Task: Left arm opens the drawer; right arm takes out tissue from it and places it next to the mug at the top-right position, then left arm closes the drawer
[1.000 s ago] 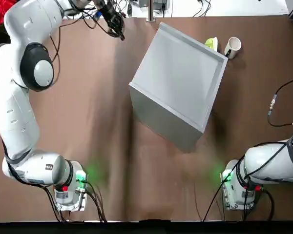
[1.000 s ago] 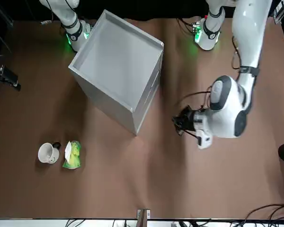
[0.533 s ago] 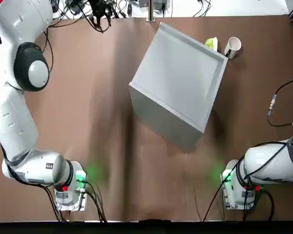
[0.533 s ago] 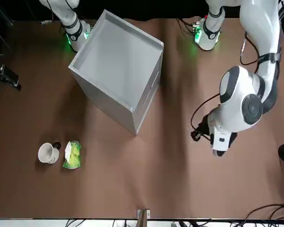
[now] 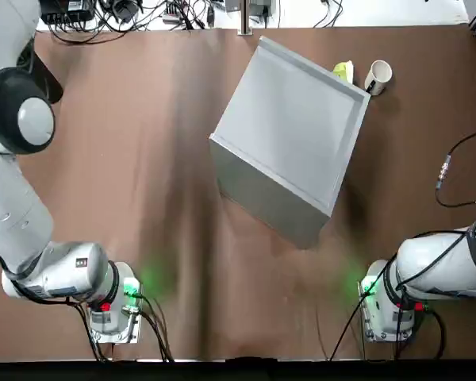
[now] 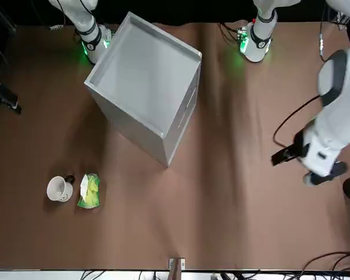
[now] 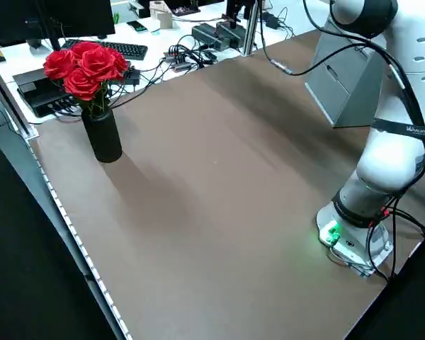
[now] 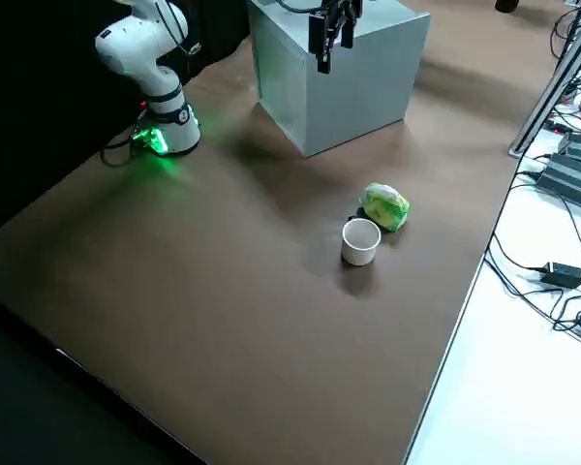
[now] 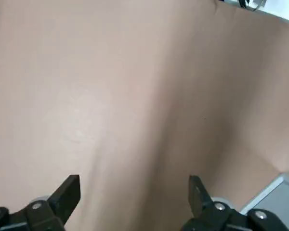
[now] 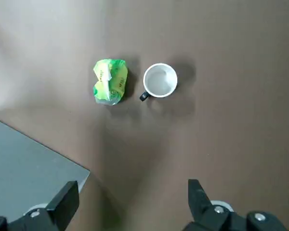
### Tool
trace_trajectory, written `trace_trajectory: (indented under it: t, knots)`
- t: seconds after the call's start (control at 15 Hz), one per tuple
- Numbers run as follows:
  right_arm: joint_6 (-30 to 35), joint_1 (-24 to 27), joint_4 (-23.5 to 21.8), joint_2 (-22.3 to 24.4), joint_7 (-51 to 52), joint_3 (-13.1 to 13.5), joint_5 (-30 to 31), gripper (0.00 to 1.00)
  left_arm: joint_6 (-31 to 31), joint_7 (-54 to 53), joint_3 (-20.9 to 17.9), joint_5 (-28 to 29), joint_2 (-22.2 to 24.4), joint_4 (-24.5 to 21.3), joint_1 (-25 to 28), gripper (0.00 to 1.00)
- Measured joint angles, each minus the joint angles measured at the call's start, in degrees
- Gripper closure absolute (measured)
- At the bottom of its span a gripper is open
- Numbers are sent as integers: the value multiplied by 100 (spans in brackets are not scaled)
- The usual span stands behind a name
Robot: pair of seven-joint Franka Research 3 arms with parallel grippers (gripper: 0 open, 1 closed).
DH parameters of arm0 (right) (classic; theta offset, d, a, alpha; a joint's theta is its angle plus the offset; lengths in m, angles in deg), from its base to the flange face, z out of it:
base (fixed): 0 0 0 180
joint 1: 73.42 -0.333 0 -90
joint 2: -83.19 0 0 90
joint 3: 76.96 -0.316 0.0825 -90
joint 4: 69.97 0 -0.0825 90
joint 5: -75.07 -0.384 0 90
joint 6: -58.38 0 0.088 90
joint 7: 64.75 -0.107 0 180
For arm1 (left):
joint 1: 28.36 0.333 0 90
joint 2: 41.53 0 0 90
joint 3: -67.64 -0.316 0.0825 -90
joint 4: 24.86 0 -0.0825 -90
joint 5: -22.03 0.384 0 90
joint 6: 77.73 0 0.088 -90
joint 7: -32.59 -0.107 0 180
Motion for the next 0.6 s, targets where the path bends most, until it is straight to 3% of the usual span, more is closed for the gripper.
trace_trajectory:
  t: [0.33,0.6]
  knots:
    - [-11,98,-8,0,0,13,0,0,-479,-1172,10,-3,760,12,311,1]
    - [-171,195,-9,0,0,15,0,0,-856,-1295,-90,-9,1147,-48,184,0]
